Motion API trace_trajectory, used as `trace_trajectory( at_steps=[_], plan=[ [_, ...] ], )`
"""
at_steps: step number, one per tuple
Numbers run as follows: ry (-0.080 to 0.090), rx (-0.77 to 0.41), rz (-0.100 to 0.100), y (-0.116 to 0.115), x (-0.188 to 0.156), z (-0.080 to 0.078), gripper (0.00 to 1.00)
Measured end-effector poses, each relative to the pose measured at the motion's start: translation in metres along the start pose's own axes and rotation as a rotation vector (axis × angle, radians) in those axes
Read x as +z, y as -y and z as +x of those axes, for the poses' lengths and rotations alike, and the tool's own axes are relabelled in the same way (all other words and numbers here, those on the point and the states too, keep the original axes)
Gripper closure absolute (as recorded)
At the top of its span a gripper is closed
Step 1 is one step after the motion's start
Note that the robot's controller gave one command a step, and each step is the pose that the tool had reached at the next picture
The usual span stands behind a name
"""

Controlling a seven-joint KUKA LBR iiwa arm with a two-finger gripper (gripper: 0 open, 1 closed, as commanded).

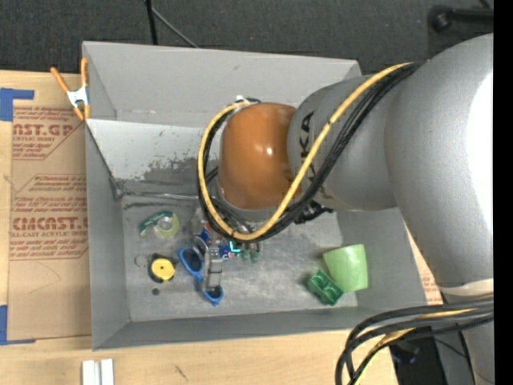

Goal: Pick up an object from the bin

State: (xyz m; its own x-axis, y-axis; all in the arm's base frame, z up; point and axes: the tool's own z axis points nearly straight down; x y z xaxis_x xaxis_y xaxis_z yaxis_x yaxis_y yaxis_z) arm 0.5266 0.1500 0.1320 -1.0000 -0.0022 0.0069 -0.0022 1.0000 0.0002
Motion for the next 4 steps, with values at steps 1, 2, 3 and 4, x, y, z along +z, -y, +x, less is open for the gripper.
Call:
trace_trajectory(
  at_steps=[1, 2, 3, 4],
  plan=[
    [0.005, -0.053, 0.001, 0.0506, 0.066, -0.0413, 0.0],
    [0.008, -0.054, -0.001, 0.0494, 0.066, -0.0418, 0.0],
    [0.009, -0.054, -0.003, 0.0483, 0.0658, -0.042, 0.0],
    [0.01, -0.054, -0.004, 0.0475, 0.0659, -0.0421, 0.0]
  ],
)
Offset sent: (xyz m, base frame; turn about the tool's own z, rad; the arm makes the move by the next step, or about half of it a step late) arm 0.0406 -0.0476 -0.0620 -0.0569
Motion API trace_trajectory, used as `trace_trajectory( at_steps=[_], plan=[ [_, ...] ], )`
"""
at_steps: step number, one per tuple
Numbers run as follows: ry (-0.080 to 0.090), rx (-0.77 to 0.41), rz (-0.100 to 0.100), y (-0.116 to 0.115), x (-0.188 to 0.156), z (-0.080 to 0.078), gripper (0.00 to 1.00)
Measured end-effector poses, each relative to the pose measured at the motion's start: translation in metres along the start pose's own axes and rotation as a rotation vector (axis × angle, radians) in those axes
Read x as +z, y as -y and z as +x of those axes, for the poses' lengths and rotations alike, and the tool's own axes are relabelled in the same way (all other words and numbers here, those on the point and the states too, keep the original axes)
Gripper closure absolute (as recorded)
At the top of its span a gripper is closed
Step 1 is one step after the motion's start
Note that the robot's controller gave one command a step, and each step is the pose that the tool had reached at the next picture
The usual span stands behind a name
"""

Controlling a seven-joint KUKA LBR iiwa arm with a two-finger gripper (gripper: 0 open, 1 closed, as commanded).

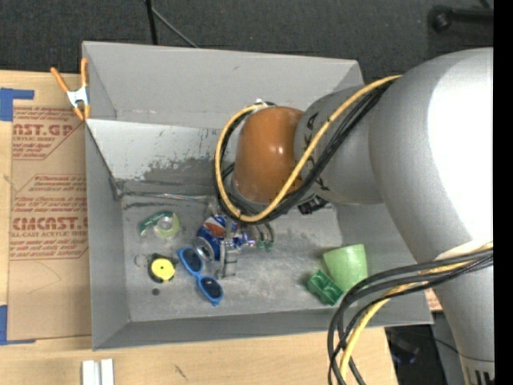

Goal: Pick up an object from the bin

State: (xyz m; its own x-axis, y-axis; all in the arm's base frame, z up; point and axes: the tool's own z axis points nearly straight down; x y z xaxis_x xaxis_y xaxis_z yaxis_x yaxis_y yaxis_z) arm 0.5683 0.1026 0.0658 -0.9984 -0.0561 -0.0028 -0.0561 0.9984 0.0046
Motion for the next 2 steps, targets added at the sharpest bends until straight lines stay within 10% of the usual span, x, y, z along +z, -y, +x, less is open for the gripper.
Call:
trace_trajectory(
  at_steps=[1, 2],
  plan=[
    [0.001, 0.0, -0.002, -0.0008, 0.0001, -0.0002, 0.0],
    [0.001, 0.0, -0.002, -0.0008, -0.0001, -0.0003, 1.0]
  ],
)
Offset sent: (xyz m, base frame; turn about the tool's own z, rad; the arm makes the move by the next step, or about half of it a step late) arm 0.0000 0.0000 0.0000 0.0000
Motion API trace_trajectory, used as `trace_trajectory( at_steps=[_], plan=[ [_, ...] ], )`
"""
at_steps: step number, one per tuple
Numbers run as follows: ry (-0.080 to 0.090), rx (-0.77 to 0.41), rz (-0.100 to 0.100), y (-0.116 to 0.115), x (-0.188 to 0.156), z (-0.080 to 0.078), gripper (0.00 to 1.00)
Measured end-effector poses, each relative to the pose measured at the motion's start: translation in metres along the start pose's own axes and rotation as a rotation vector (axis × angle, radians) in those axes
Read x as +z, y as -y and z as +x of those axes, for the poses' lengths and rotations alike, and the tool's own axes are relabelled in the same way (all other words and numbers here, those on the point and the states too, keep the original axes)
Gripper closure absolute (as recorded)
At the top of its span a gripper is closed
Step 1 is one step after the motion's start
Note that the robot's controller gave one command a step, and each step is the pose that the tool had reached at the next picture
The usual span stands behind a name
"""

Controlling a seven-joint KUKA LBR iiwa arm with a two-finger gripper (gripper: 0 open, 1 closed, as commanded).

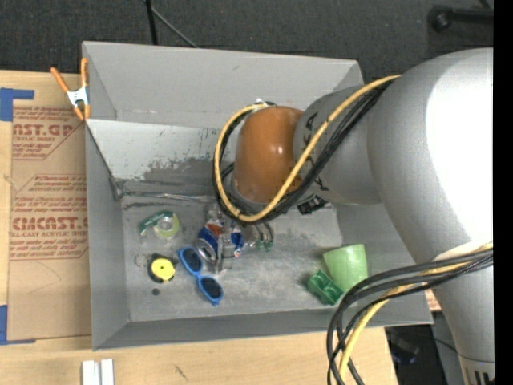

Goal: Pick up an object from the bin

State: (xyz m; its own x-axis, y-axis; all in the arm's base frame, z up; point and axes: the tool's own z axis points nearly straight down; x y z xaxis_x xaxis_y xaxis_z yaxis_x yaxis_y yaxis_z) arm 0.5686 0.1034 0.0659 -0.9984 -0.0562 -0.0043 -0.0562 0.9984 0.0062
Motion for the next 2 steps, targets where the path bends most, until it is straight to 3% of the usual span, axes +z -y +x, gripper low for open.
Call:
trace_trajectory(
  at_steps=[1, 2],
  plan=[
    [-0.001, -0.001, 0.005, -0.001, -0.02, -0.001, 1.0],
    [0.007, -0.001, 0.004, -0.003, -0.129, -0.004, 1.0]
  ],
)
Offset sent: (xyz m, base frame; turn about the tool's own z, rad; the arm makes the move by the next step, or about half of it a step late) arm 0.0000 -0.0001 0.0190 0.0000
